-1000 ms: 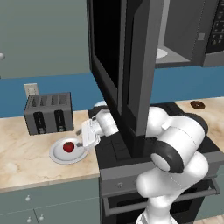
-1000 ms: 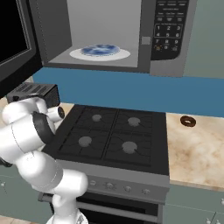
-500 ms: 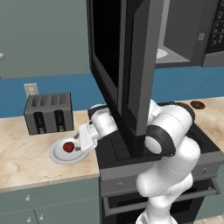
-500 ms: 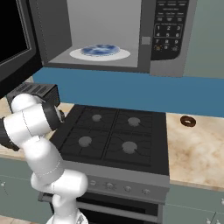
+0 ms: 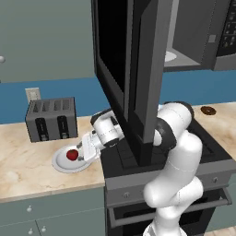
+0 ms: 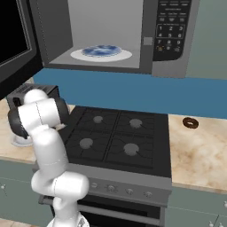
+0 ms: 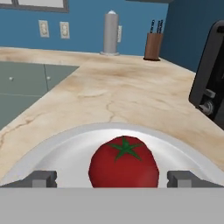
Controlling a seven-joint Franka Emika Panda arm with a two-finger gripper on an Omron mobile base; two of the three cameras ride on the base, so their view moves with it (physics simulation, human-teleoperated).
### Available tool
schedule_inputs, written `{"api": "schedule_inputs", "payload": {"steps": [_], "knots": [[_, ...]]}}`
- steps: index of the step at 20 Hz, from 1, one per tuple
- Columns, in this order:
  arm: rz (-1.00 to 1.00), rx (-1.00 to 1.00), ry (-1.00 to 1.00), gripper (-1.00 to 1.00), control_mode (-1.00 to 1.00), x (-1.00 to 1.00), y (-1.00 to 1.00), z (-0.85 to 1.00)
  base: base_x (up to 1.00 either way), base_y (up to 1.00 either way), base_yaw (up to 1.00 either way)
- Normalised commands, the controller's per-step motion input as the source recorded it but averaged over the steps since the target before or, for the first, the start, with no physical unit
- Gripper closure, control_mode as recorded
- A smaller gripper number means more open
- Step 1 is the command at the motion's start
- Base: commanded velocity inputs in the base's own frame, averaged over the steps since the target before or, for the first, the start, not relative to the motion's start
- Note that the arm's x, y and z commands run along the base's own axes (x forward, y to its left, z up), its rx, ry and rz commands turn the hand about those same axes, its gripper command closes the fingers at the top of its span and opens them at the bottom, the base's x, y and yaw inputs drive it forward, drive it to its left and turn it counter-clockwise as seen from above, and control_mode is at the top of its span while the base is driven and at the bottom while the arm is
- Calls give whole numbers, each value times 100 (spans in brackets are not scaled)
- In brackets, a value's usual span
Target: Pick the tomato from the counter and place it in the microwave.
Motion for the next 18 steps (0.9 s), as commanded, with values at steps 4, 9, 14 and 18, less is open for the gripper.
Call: {"api": "schedule_inputs", "payload": {"steps": [4, 9, 14, 18], "knots": [[0, 0, -3, -100, -100, 9, 29, -13, 0, 0, 0], [0, 0, -2, -100, -100, 2, 35, -13, 0, 0, 0], [0, -1, 0, -100, -100, 13, 11, -19, 0, 0, 0], [0, -3, -2, 100, -100, 6, 0, -16, 0, 0, 0]]}}
